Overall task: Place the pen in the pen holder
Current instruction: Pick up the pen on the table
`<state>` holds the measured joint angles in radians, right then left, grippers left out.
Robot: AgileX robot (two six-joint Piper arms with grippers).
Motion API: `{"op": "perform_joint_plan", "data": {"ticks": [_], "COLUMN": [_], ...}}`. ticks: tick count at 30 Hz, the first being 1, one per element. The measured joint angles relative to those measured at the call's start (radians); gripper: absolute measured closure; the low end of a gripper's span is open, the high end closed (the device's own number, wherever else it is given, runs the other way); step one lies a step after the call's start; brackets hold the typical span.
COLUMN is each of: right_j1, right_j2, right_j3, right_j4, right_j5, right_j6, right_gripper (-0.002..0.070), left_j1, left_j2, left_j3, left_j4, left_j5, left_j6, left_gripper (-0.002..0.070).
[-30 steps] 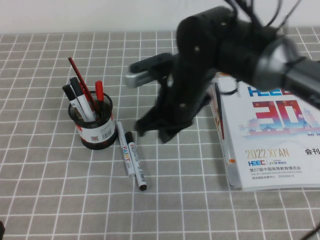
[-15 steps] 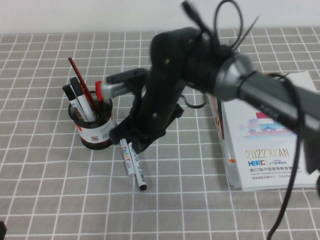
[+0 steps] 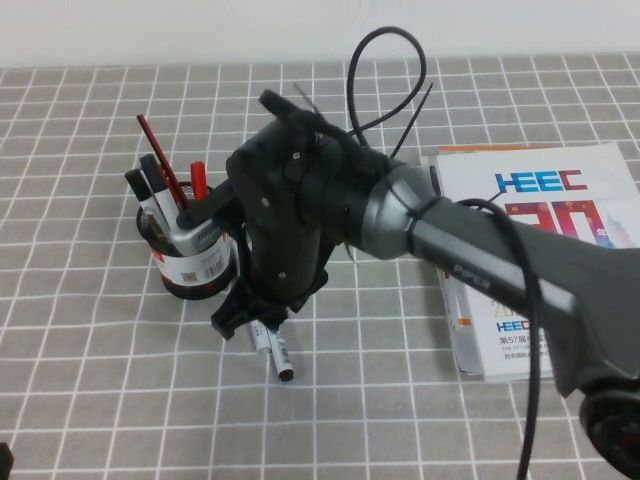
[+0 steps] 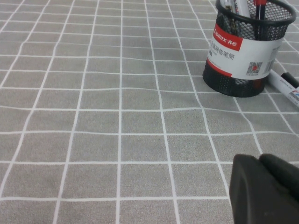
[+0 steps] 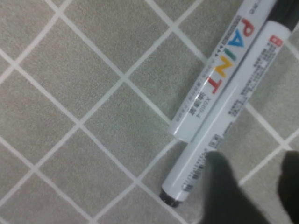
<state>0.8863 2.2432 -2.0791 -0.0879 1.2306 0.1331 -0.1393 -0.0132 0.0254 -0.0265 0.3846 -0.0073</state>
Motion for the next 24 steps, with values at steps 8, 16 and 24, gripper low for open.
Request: {"op": "perform_joint_plan", "data": {"ticks": [8,16,24], "right_j1": [0.000,-0.002,-0.020], "right_j2": [0.055,0.077,0.092], "right_j3": [0.000,-0.015,-0.032], "right_j4": [-0.016,-0.029,-0.011], "right_j5": [0.000,-0.007,-0.027], "right_j6": [0.063,0.123,0.174], "right_gripper": [0.0391,0.0401,0.0401], "left_j1": [0.000,0.000,0.000], "left_j2": [0.000,0.000,0.000], "left_j3": [0.000,0.000,0.000], "left_j4": [-0.003,-0.005,-0.007], "left_j5": [0.000,0.000,0.000], "left_j6": [0.000,0.000,0.000], "left_gripper": [0.0678,0.0678,0.0678]}}
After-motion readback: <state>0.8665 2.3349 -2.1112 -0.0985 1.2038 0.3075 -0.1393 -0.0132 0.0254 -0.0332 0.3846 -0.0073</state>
